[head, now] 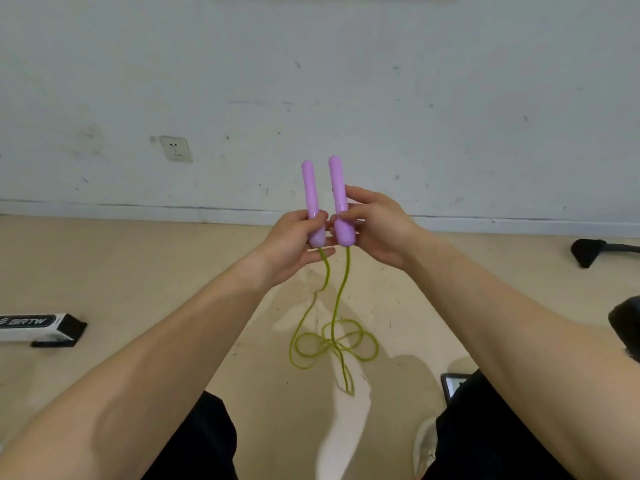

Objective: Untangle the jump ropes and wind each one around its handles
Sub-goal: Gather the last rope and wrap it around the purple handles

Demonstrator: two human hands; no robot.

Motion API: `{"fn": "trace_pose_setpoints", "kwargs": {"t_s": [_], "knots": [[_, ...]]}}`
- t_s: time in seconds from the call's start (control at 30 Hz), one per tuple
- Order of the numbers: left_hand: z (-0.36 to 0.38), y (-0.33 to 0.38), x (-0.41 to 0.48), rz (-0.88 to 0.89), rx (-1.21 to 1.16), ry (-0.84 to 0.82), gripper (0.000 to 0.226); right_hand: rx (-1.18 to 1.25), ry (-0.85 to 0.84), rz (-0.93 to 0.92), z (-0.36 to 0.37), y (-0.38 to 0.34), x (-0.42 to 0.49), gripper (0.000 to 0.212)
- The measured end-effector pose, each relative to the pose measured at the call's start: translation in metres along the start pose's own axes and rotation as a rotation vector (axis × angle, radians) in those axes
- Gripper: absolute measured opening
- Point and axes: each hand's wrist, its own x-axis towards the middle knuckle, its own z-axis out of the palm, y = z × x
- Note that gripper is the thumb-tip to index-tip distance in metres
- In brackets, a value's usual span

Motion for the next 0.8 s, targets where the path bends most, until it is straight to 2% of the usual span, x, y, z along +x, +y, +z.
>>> {"fn": "trace_pose_setpoints", "kwargs": {"t_s": [0.13,0.27,0.4,0.5,0.57,0.67,0.73,0.8], "knots": [[-0.001,-0.021,-0.001,-0.005,-0.069,-0.058,0.032,-0.011,0.067,-0.051,-0.001,0.03,0.006,0.033],[-0.004,-0.039,0.005,-0.044,-0.035,-0.074,0.031,0.053,0.246,-0.052,-0.005,0.066,0.017,0.026],[-0.001,-0.053,0.016,-0.087,-0.102,-0.001,0.032,-0.07,0.357,-0.055,0.0,0.084,0.031,0.02],[-0.005,-0.054,0.026,-0.087,-0.107,0.007,0.026,-0.127,0.338,-0.05,-0.003,0.088,0.042,0.012],[-0.008,-0.052,0.032,-0.081,-0.116,-0.001,0.027,-0.242,0.307,-0.093,-0.007,0.086,0.045,0.025],[-0.013,-0.049,0.036,-0.077,-0.153,0.026,0.026,-0.23,0.345,-0.121,-0.012,0.084,0.049,0.019],[-0.017,-0.046,0.037,-0.068,-0.22,0.049,0.025,-0.113,0.339,0.003,-0.014,0.088,0.05,0.019],[-0.018,-0.043,0.038,-0.045,-0.311,0.038,0.023,-0.067,0.154,0.167,-0.015,0.091,0.049,0.034]]}}
